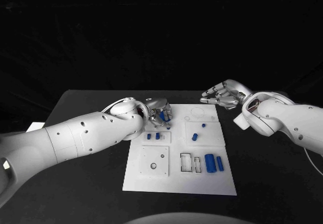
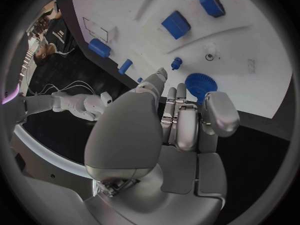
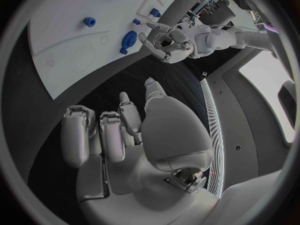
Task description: Assemble the parts on the task board
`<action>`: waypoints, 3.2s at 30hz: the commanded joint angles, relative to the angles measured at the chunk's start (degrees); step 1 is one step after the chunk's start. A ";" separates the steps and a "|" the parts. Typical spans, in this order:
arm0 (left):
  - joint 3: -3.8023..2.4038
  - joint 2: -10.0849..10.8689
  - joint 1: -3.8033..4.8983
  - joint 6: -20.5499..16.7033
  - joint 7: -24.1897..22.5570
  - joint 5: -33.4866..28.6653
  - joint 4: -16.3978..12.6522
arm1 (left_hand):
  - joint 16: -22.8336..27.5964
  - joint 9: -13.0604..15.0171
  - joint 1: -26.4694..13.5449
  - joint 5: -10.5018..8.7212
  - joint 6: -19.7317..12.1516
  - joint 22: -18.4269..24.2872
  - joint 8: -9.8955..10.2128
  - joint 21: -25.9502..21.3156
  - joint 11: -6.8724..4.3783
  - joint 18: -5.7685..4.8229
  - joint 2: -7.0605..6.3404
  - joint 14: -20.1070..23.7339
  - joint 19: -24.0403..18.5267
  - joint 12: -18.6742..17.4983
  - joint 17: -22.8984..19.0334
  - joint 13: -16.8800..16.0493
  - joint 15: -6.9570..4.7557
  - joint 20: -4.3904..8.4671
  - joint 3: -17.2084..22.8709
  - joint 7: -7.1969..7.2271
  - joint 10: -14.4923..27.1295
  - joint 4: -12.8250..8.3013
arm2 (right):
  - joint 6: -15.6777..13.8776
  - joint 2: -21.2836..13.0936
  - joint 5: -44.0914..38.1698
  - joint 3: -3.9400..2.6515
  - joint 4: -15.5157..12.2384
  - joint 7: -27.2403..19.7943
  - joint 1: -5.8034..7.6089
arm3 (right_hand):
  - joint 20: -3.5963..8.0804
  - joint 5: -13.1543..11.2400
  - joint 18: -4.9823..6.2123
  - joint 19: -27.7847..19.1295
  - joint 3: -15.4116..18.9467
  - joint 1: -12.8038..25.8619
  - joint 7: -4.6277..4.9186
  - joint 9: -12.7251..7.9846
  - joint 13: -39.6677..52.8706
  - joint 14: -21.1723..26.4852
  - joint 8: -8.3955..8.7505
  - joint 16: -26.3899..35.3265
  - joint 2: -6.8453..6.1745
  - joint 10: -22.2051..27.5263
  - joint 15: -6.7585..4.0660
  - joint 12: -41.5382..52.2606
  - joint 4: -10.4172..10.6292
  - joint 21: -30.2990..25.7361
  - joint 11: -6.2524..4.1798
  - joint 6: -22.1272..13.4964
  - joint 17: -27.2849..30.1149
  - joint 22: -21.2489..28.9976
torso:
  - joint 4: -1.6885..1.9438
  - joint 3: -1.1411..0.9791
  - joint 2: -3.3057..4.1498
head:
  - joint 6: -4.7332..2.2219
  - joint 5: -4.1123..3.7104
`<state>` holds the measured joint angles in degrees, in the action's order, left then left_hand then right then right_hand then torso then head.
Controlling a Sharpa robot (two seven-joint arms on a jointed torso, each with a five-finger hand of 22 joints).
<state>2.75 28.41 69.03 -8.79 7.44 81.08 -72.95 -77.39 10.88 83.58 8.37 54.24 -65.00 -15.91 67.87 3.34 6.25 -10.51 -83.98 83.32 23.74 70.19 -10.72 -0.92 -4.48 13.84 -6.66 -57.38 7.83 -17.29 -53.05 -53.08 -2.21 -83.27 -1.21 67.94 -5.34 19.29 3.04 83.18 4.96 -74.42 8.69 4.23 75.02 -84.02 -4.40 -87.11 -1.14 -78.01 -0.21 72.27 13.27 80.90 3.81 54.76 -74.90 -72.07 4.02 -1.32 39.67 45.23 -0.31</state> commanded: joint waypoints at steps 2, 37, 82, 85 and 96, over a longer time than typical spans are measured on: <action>0.01 -0.73 -0.23 3.88 2.22 4.13 0.75 | -0.47 -0.33 -0.41 -0.23 0.95 -0.84 0.63 0.88 0.00 -1.05 0.19 -2.09 0.51 -0.64 0.20 0.61 -0.54 0.18 0.57 0.00 -1.01 0.02 | 0.82 0.10 -0.07 -0.01 -0.05 -0.59 -0.05 | 0.13 0.16 0.65 -0.43 0.42 0.23 0.12 0.08 0.83 -4.83 -0.15 0.29 0.19 0.27 -0.39 -0.15 -0.05 -0.19 0.06 0.30 -10.43 0.06 | 0.01 0.00 0.03 | 0.19 -0.12; -0.02 -3.15 -1.21 6.95 4.31 4.64 2.51 | -0.27 -2.07 0.46 -0.89 4.48 -2.61 3.25 2.21 -0.33 -1.30 1.44 -2.27 1.13 -4.20 -1.75 3.98 -0.88 0.57 6.05 0.13 -5.09 -1.33 | 0.75 0.29 -0.19 -0.01 -0.17 -0.83 -0.05 | 0.13 0.19 0.65 -0.43 0.42 0.16 0.12 0.08 0.76 -4.83 -0.15 0.30 0.35 0.31 -0.39 -0.21 -0.08 -0.20 0.06 0.30 -10.42 0.05 | 0.03 -0.08 -0.06 | 0.46 -0.40; -0.38 -1.45 -1.37 0.34 3.75 -1.59 1.54 | 0.29 -3.06 -2.73 -3.21 8.71 -5.92 6.02 4.72 -0.44 -1.93 1.64 -1.88 2.13 -9.52 -5.48 6.17 -1.01 0.78 12.38 0.00 -10.32 -4.37 | 1.05 0.53 -0.22 -0.01 0.17 -0.76 -0.07 | 0.13 -0.07 0.64 -0.40 0.60 0.46 0.13 0.08 0.85 -4.85 -0.14 0.26 0.57 0.21 -0.39 -0.05 0.15 -0.19 0.07 0.29 -10.49 0.01 | 0.08 -0.08 -0.07 | 0.31 -0.38; -0.61 -0.45 -1.38 -0.17 3.84 -2.29 0.67 | 0.30 -3.07 -2.77 -3.20 8.72 -5.95 6.05 4.75 -0.44 -1.94 1.62 -1.87 2.15 -9.56 -5.52 6.18 -1.01 0.78 12.39 -0.01 -10.34 -4.38 | 1.09 0.54 -0.22 -0.01 0.28 -0.76 -0.09 | 0.13 -0.07 0.64 -0.40 0.60 0.46 0.13 0.08 0.85 -4.85 -0.14 0.26 0.57 0.21 -0.39 -0.05 0.15 -0.19 0.07 0.29 -10.49 0.01 | 0.09 -0.07 -0.13 | 0.24 -0.35; -2.05 5.74 -1.34 -0.87 4.79 -4.62 -5.02 | 0.28 -3.10 -2.95 -3.13 8.85 -6.22 6.18 4.99 -0.45 -2.00 1.47 -1.87 2.23 -9.82 -5.60 6.21 -1.01 0.77 12.44 0.00 -10.53 -4.49 | 1.12 0.38 -0.22 -0.01 0.50 -0.70 -0.13 | 0.13 -0.07 0.64 -0.40 0.60 0.46 0.13 0.08 0.85 -4.85 -0.14 0.26 0.57 0.21 -0.39 -0.05 0.15 -0.19 0.07 0.29 -10.49 0.01 | 0.23 -0.03 -0.22 | 0.12 -0.16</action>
<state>0.78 33.66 67.67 -8.71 11.66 78.42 -77.11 -77.39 7.85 81.18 5.37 62.65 -71.17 -9.99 72.57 2.83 5.36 -8.97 -83.96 83.93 14.15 64.68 -4.59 -2.16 -3.87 25.91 -6.65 -67.50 3.34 -16.95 -52.67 -53.06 -2.22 -82.79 -1.47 67.86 -5.34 19.29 3.05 83.18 5.12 -74.11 8.69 4.23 75.03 -84.02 -4.40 -87.11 -0.83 -78.01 -0.21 72.27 13.43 80.90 3.81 54.76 -74.91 -72.07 4.20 -1.40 39.47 45.36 -0.48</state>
